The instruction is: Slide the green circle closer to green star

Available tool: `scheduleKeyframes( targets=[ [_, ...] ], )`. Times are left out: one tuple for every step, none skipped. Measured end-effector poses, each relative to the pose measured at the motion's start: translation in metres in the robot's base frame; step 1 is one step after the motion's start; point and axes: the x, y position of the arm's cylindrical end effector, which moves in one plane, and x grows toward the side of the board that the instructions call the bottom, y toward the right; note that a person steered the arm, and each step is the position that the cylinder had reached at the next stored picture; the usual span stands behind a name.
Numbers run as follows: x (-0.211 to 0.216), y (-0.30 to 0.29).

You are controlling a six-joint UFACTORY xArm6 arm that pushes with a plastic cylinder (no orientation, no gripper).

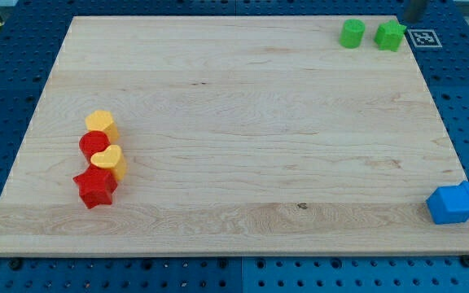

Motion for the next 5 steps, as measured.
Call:
scheduleKeyframes(
  targets=[
    [-0.008, -0.062],
    [-0.007, -0.081],
    [0.0, -0.127],
    [0.001, -0.162],
    [0.031, -0.154]
  ],
)
